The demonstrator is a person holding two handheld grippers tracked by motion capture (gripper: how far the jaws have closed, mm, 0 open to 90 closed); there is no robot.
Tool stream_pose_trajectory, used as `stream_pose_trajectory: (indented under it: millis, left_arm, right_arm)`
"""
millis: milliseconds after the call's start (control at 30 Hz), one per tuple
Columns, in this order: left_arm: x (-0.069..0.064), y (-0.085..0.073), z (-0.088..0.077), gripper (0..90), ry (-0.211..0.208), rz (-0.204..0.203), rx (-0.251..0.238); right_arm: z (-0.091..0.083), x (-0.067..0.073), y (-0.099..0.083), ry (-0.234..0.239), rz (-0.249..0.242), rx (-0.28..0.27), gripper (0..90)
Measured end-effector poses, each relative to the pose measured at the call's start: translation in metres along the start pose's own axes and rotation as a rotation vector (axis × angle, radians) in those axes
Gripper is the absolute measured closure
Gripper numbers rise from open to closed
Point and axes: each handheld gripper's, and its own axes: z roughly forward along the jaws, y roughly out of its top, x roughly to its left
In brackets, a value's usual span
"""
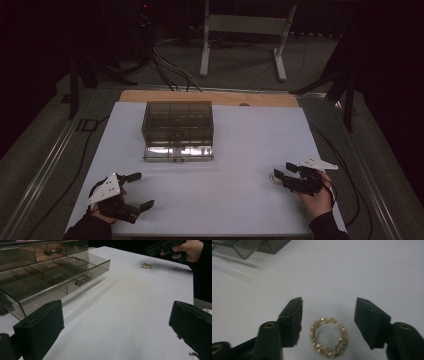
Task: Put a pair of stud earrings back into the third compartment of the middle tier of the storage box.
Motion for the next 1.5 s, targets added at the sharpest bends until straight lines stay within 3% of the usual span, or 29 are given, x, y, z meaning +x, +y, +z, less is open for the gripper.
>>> stream_pose_trajectory:
  millis: [133, 500, 600, 667, 900, 1500]
  left_arm:
    - [0.000, 0.000, 0.000, 0.6, -0.001, -0.002, 0.002]
    - [0.000, -0.001, 0.000, 0.6, -0.002, -0.001, 0.004]
    - [0.001, -0.001, 0.000, 0.6, 0.000, -0.005, 0.001]
    - [0.000, -0.001, 0.000, 0.6, -0.001, -0.002, 0.002]
    - [0.000, -0.001, 0.000, 0.6, -0.001, -0.001, 0.003]
    - [0.000, -0.001, 0.000, 0.6, -0.001, -0.004, 0.000]
  right_arm:
    - [0.006, 0.005, -0.003, 0.013, 0.015, 0.053, 56.9]
    - [0.022, 0.008, -0.011, 0.018, 0.039, 0.181, 74.9]
    - [0.022, 0.007, -0.010, 0.019, 0.039, 0.181, 85.4]
    - [0.022, 0.007, -0.009, 0.019, 0.043, 0.182, 86.6]
    - [0.018, 0.005, -0.008, 0.023, 0.061, 0.163, 87.0]
    - [-0.004, 0.010, 0.008, -0.032, 0.036, 0.060, 87.9]
